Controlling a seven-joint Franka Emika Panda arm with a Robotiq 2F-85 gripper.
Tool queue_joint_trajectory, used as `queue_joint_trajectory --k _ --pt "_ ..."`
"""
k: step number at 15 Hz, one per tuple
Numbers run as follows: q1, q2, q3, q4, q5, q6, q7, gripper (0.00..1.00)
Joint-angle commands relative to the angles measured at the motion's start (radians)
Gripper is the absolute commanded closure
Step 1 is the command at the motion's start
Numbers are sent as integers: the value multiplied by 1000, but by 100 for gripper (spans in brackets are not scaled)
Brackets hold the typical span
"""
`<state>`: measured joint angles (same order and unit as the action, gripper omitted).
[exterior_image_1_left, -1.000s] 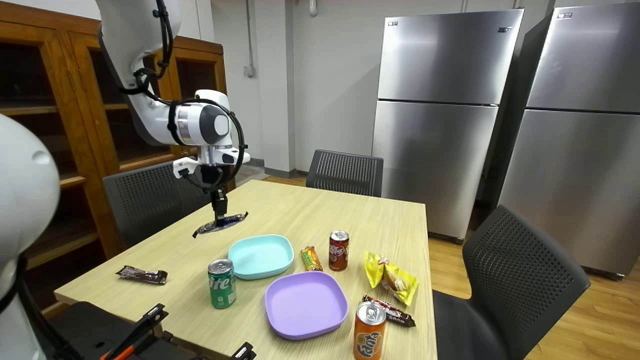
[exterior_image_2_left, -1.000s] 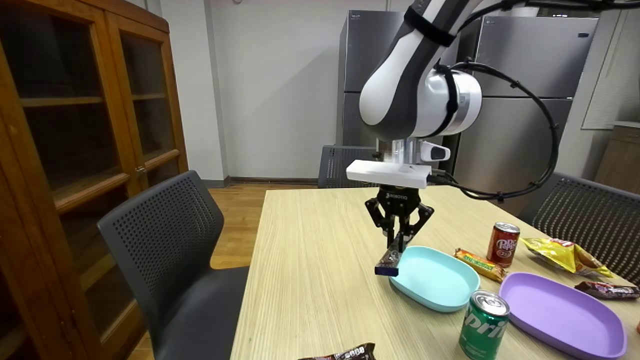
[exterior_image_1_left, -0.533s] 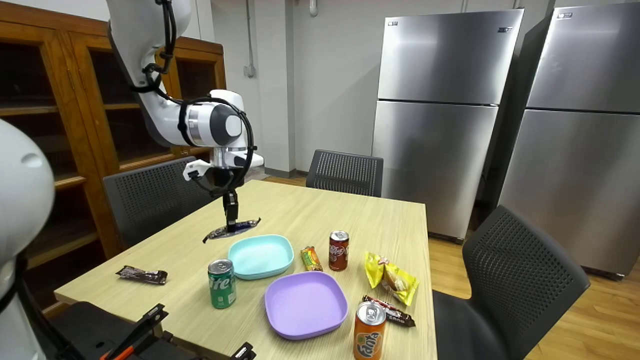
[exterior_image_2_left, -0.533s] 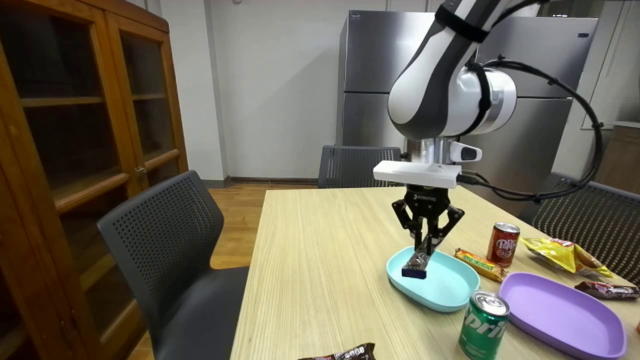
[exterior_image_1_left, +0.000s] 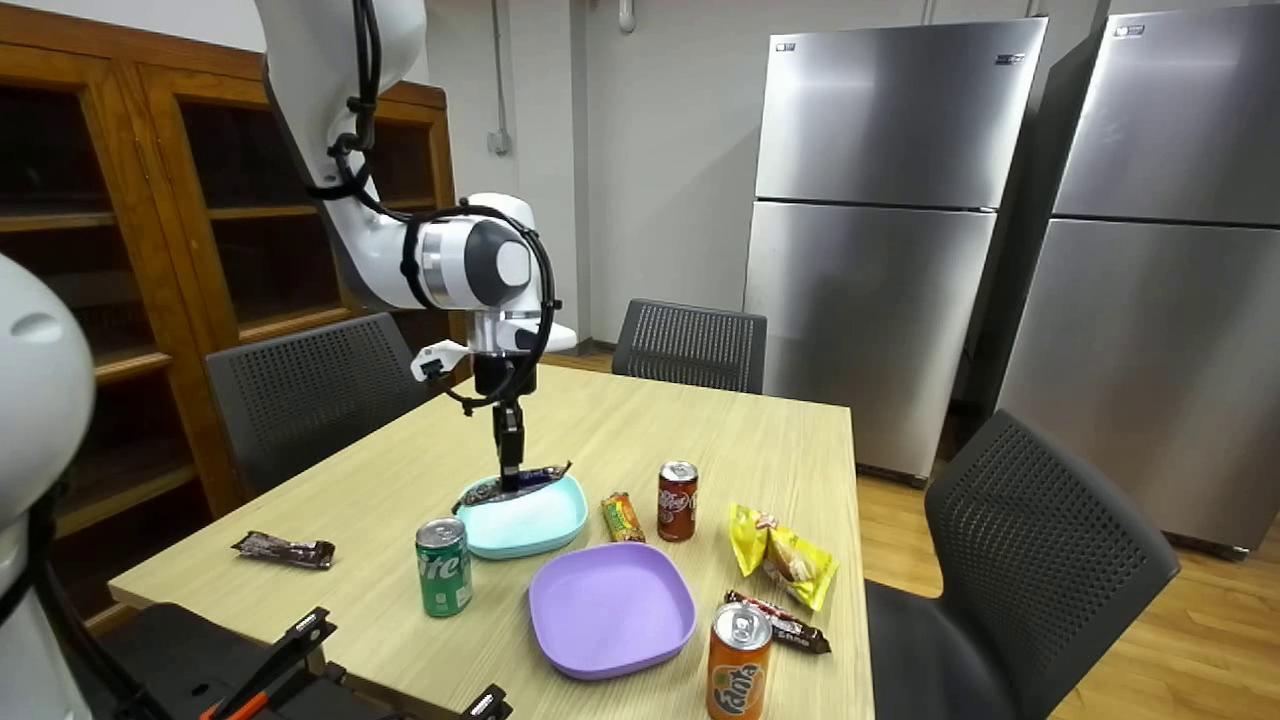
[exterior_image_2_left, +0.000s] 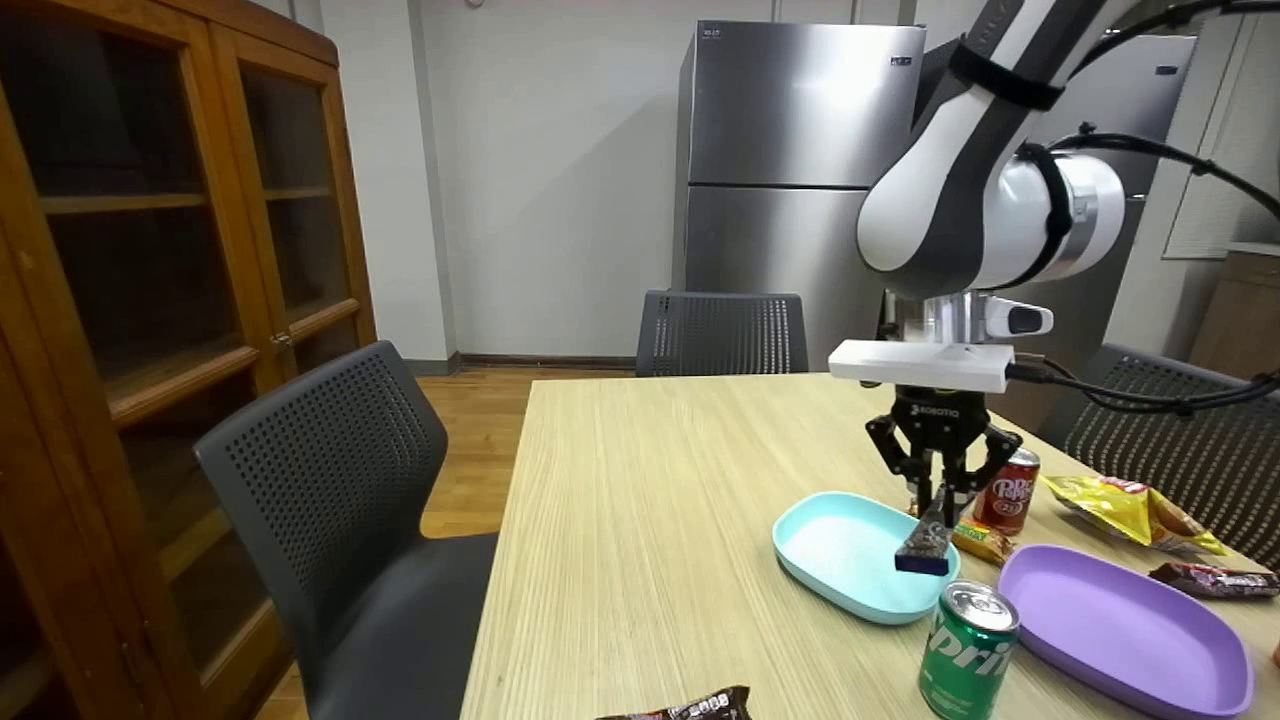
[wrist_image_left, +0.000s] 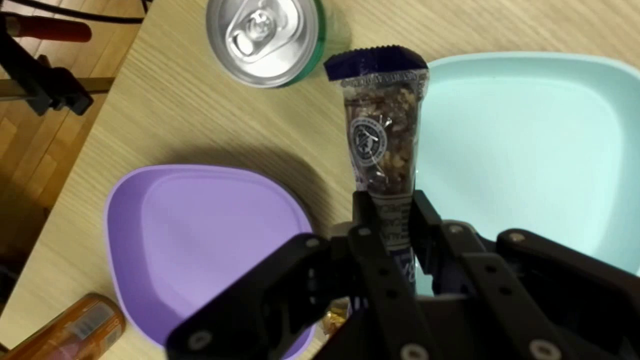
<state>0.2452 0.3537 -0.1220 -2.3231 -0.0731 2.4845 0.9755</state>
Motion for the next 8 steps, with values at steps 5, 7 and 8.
queue_joint_trajectory --k 5,7,8 --pt "-51 -24 -47 -37 -90 -11 29 95" --pt "-60 -24 -55 -40 -93 -6 28 95" --pt "-65 -24 -61 -42 -96 -4 28 95"
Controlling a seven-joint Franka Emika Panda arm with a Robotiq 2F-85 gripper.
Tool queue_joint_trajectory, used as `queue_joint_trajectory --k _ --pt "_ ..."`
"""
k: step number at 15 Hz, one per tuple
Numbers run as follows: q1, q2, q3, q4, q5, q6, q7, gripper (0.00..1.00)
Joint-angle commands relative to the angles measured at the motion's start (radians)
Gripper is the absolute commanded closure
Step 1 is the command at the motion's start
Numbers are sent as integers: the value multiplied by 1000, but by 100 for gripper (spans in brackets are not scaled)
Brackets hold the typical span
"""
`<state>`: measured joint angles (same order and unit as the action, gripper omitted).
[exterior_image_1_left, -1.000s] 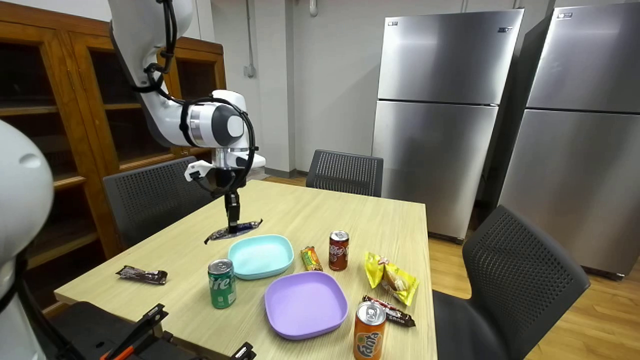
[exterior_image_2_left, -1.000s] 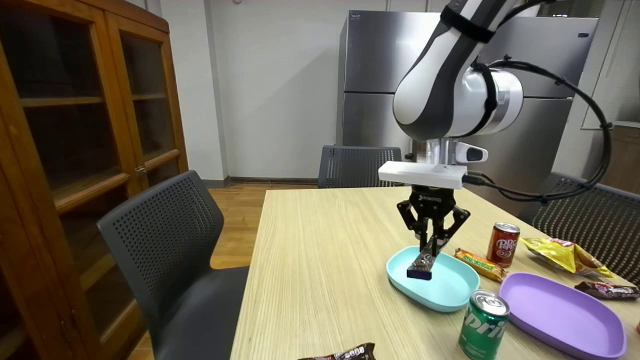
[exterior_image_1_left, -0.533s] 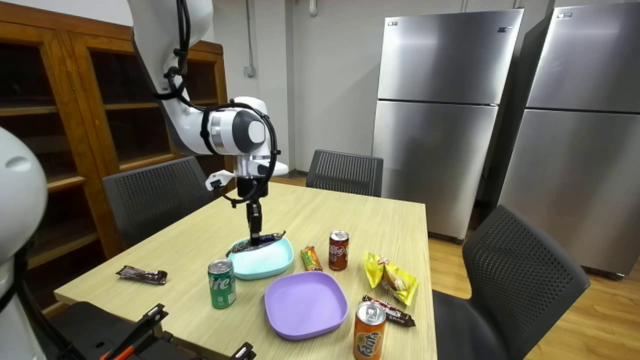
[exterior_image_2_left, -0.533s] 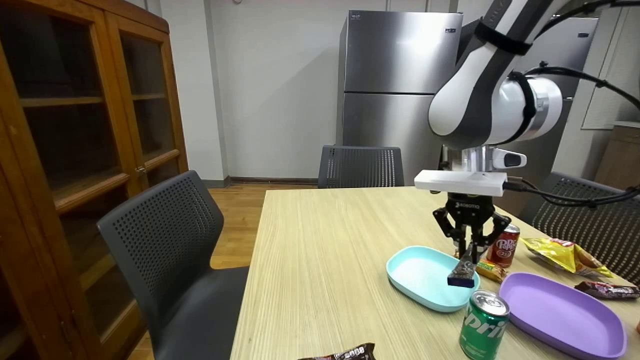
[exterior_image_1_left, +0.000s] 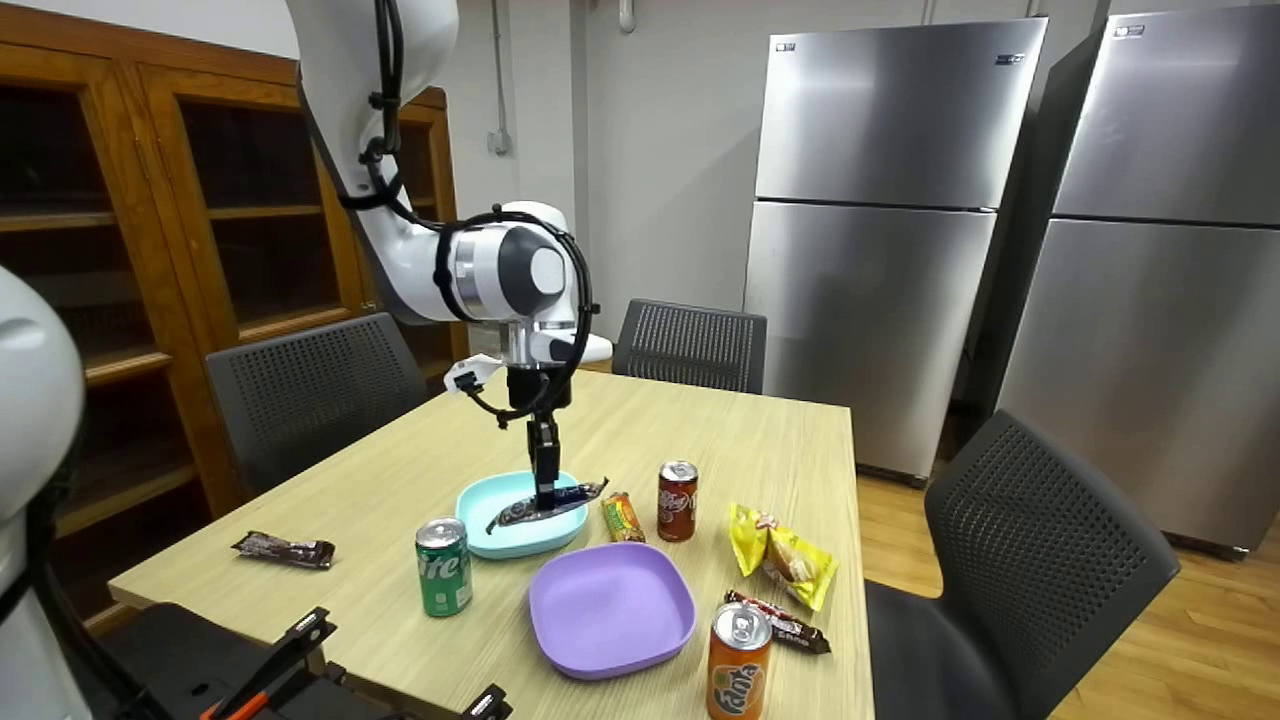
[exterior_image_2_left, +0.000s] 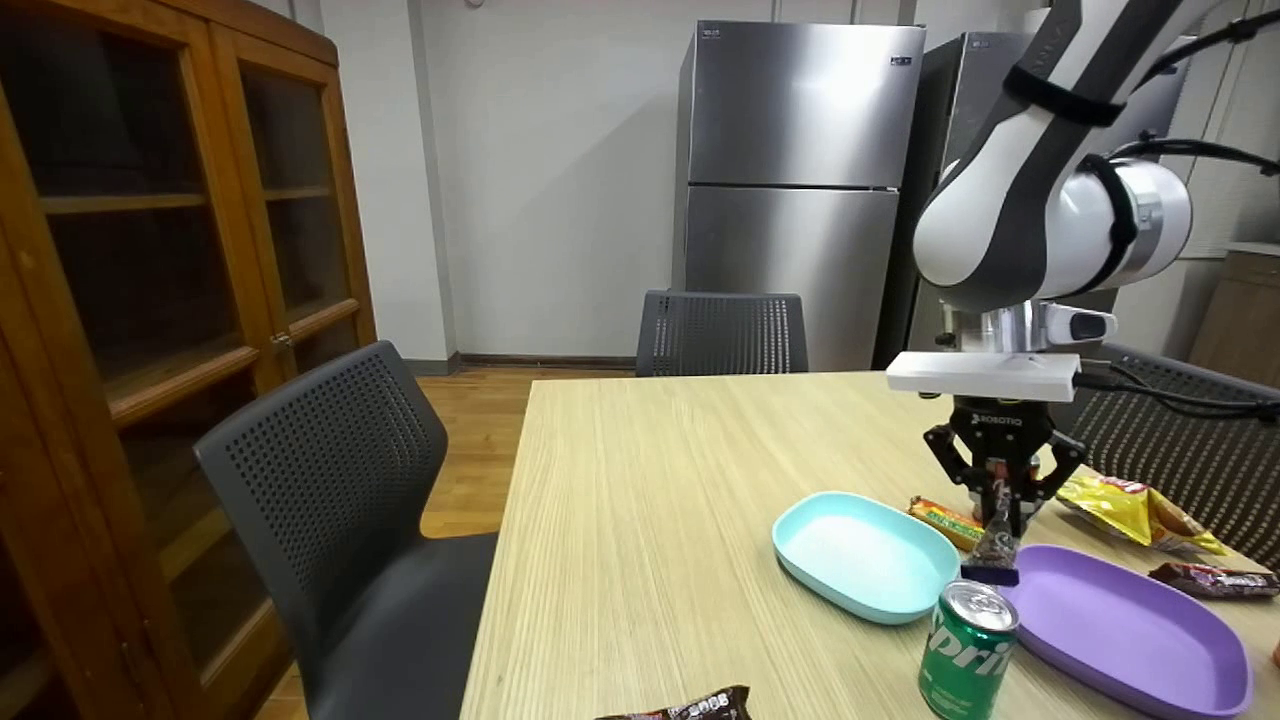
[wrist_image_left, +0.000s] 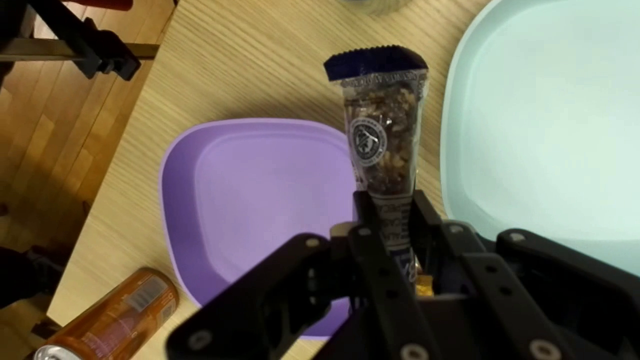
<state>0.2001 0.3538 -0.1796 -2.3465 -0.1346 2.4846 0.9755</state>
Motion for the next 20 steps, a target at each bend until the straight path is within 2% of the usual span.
queue_joint_trajectory --k 1,8,12,20 --pt "-23 -23 -7 -20 -39 -1 25 95" --pt "-77 20 -18 -8 -59 0 -51 95" --pt "-121 69 -7 10 -29 32 -168 95" --pt "-153 169 -7 58 20 92 -292 95"
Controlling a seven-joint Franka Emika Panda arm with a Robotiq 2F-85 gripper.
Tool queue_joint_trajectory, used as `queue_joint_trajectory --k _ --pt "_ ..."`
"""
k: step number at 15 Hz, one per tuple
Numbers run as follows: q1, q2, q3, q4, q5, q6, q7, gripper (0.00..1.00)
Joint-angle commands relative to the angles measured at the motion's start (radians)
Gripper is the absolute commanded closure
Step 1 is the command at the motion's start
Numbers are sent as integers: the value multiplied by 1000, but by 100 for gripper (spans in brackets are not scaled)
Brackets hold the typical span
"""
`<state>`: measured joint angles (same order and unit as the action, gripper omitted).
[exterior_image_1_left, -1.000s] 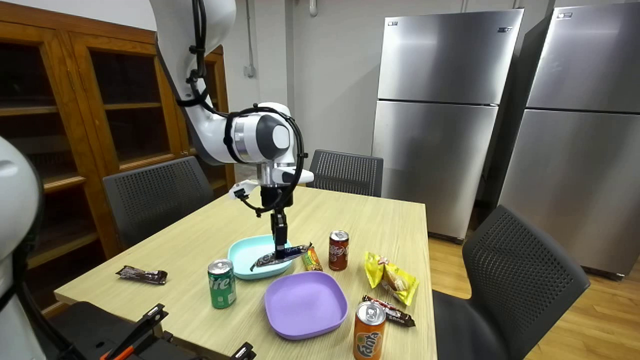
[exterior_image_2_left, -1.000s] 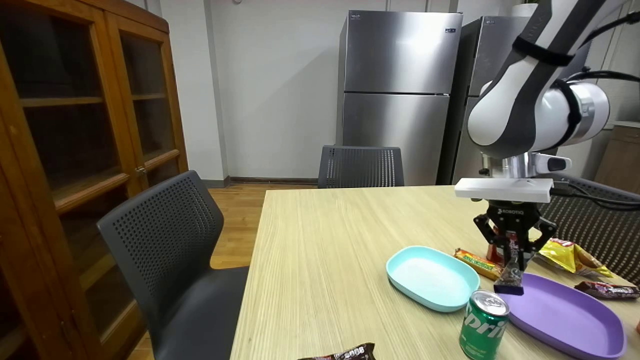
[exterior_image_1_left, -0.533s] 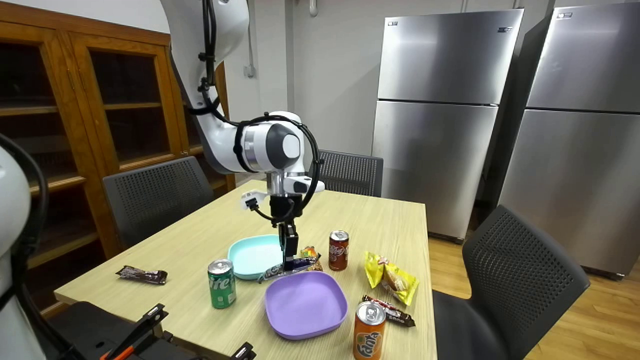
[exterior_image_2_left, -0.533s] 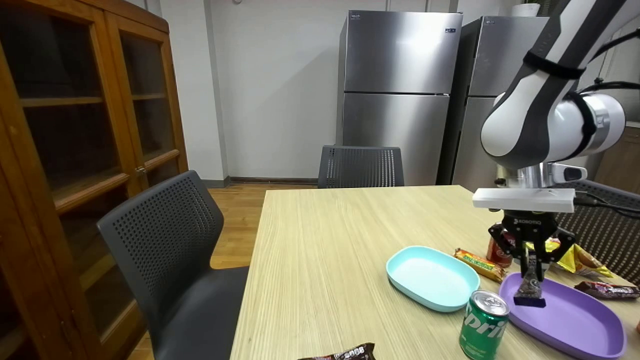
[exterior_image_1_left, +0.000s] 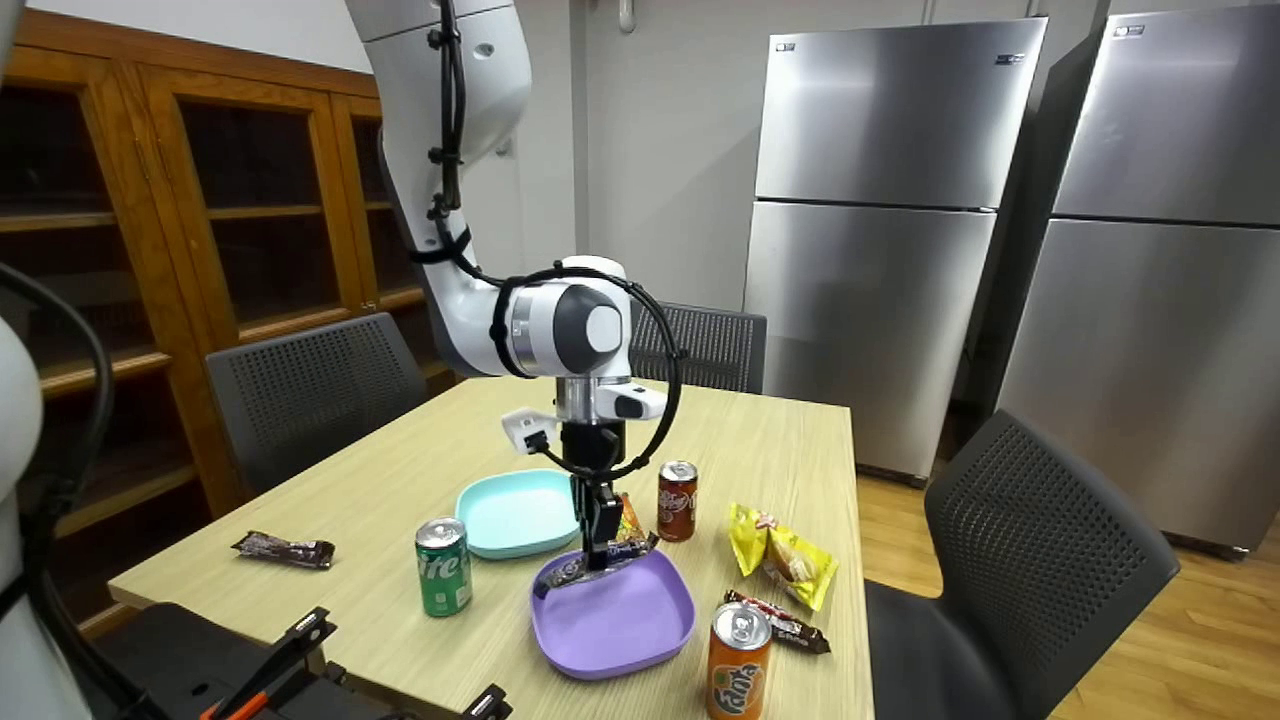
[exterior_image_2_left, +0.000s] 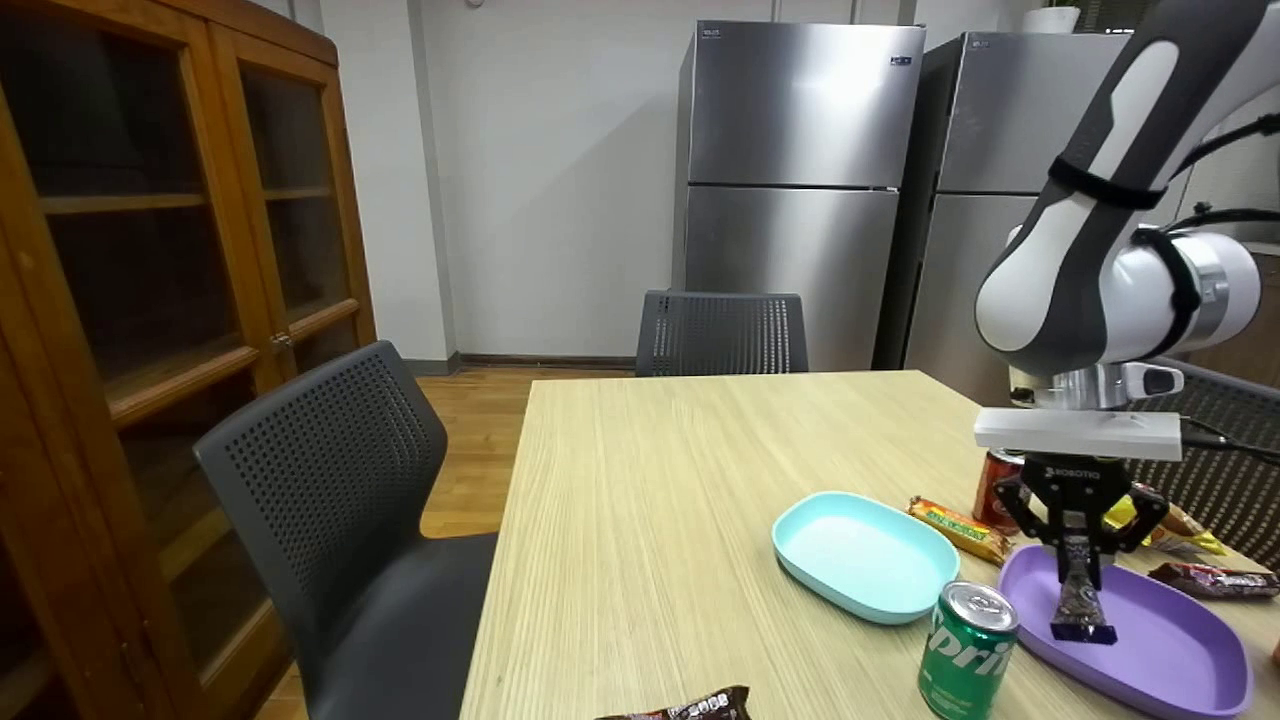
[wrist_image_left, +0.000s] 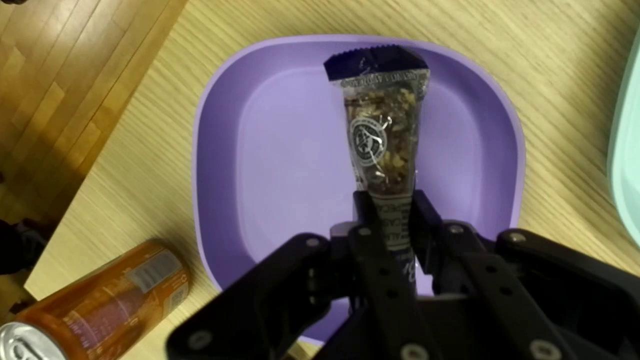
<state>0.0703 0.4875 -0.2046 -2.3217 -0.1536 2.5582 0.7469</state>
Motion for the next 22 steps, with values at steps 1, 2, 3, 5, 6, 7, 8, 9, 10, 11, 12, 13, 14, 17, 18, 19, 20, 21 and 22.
queue_joint_trajectory --k 1,2,3,5,6,7,8,9,10,11,12,13,14,17,18,19,20,21,22 --pt "-22 48 17 42 52 26 -71 95" --pt "-25 58 22 47 69 34 -84 95" --pt "-23 67 22 53 82 40 -88 95" --pt "-22 77 23 55 109 52 -106 95" --pt "-21 76 25 53 123 54 -115 94" --pt "-19 67 19 40 130 57 -121 54" --pt "-18 56 23 29 143 51 -128 54" --pt "-9 44 17 17 145 53 -124 51" --pt "3 20 10 1 146 47 -116 45" --pt "12 -3 5 -15 145 45 -106 37" --pt "19 -30 2 -32 144 42 -99 31" --pt "25 -57 -1 -48 140 46 -93 22" --pt "36 -83 -5 -62 133 44 -81 16" --pt "56 -137 -3 -82 125 52 -48 0" --pt "62 -140 1 -76 128 55 -26 0" --pt "71 -142 4 -72 131 64 5 0" --pt "72 -144 13 -67 139 69 23 0" --pt "77 -144 18 -63 130 72 30 0" --pt "55 -116 18 -41 122 52 -7 0"
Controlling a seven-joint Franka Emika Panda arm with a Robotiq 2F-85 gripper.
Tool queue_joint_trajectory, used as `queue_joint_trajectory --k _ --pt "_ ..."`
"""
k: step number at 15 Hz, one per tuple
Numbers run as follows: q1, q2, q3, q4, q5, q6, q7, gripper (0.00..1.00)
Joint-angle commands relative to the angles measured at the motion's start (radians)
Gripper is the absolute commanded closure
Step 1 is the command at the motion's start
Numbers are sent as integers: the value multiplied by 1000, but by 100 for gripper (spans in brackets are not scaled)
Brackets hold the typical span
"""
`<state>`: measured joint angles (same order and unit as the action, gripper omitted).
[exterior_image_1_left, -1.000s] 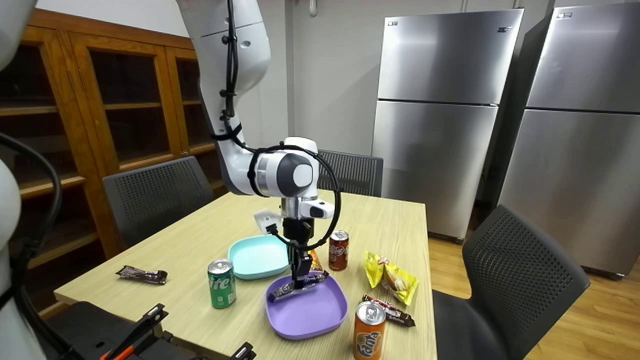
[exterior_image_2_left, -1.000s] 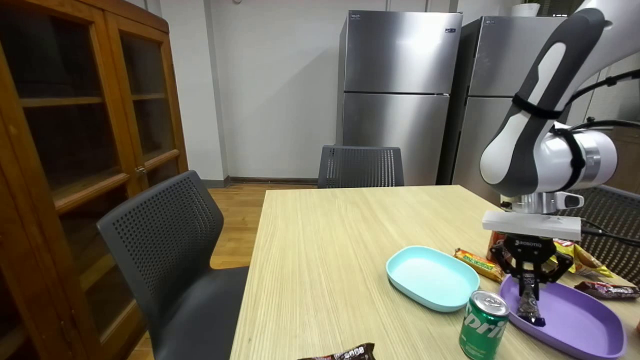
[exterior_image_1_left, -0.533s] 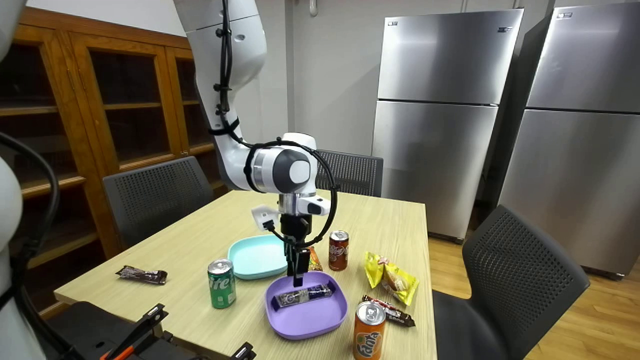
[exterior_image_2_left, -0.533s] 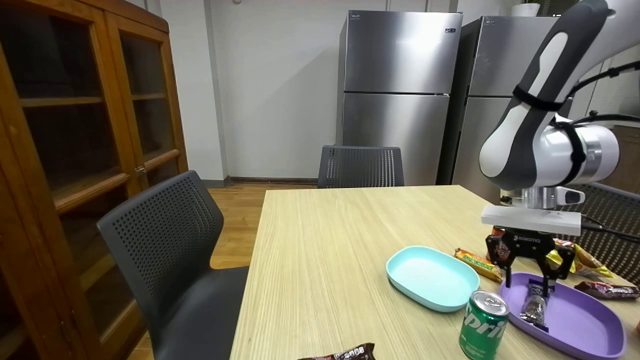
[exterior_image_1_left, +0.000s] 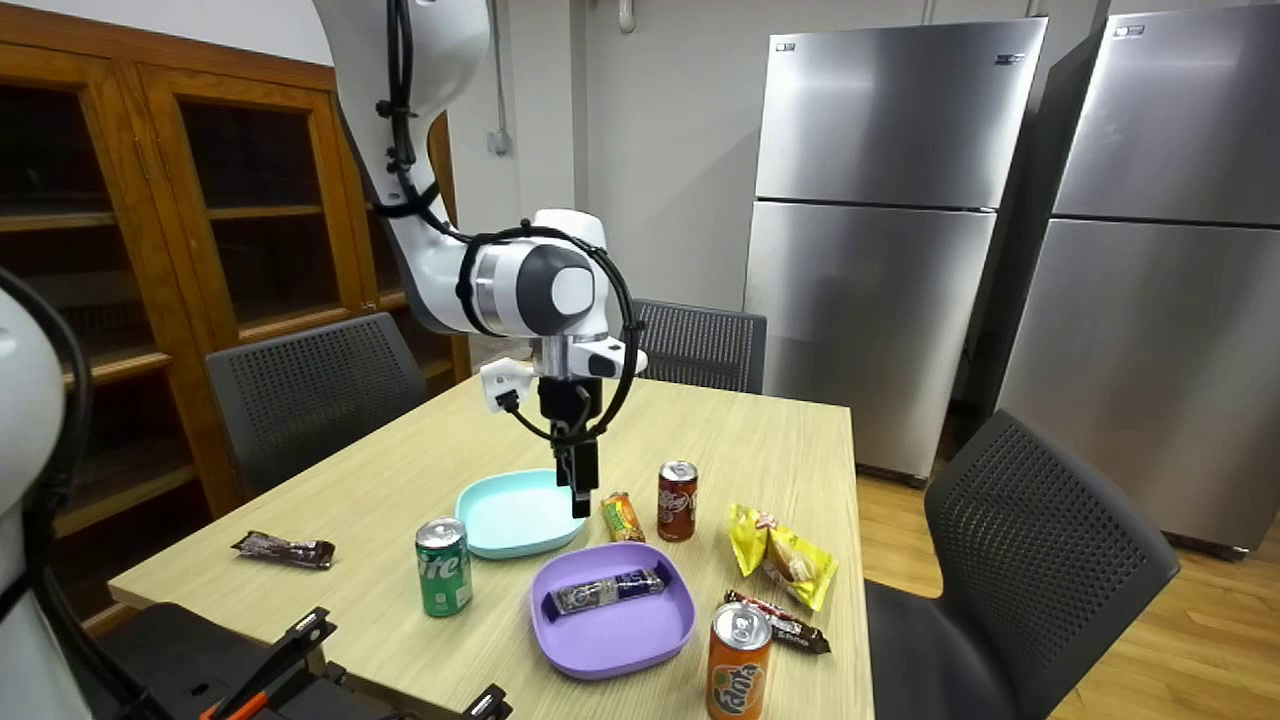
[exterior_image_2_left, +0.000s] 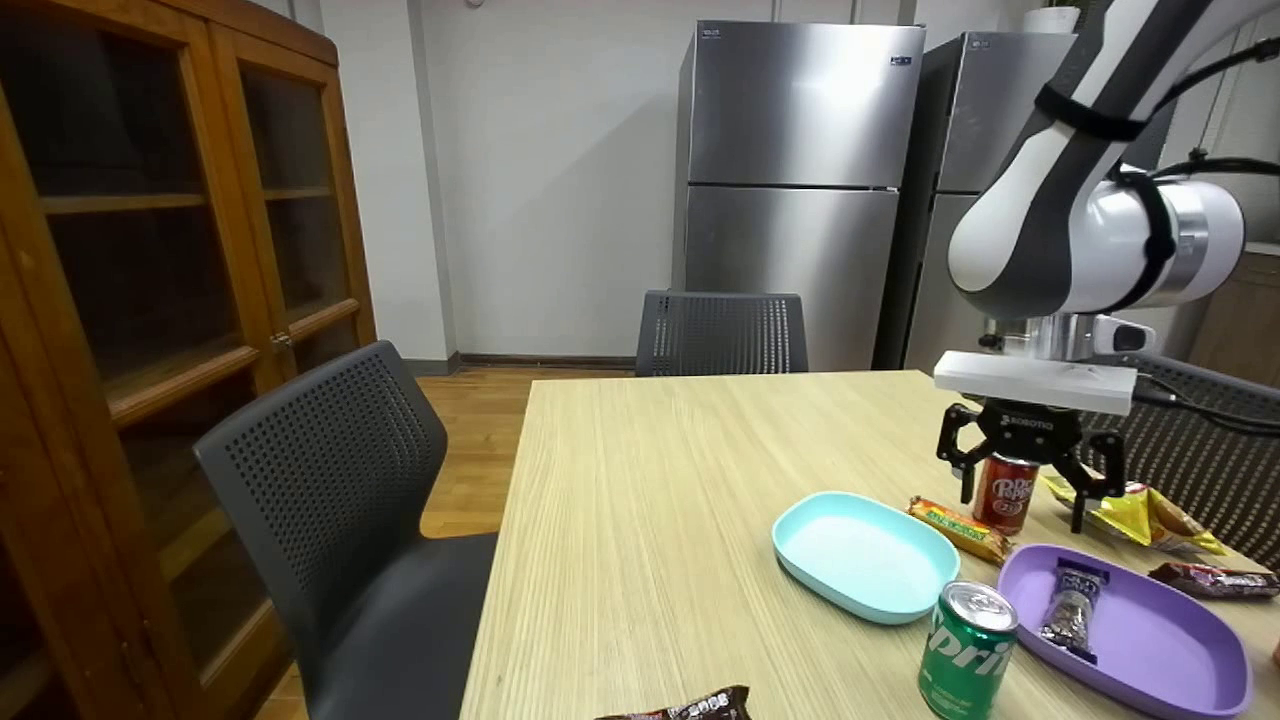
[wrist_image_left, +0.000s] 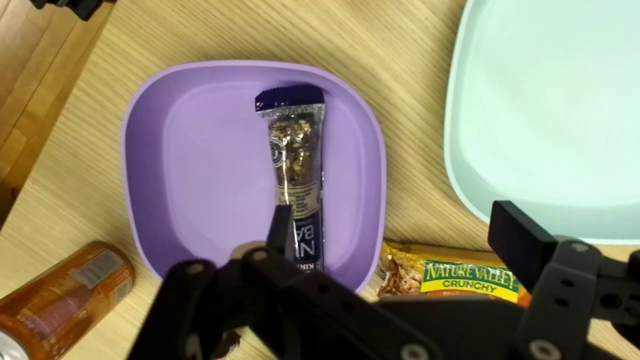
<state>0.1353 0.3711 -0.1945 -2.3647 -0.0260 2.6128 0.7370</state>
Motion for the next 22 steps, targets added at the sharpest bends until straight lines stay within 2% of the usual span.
queue_joint_trajectory --k 1,13,19,22 --pt "-6 -1 11 3 -6 -2 7 0" --pt "-10 5 8 3 -6 -2 6 0" --pt "6 38 2 44 9 -46 115 0" --pt "-6 63 2 75 -29 -56 58 0"
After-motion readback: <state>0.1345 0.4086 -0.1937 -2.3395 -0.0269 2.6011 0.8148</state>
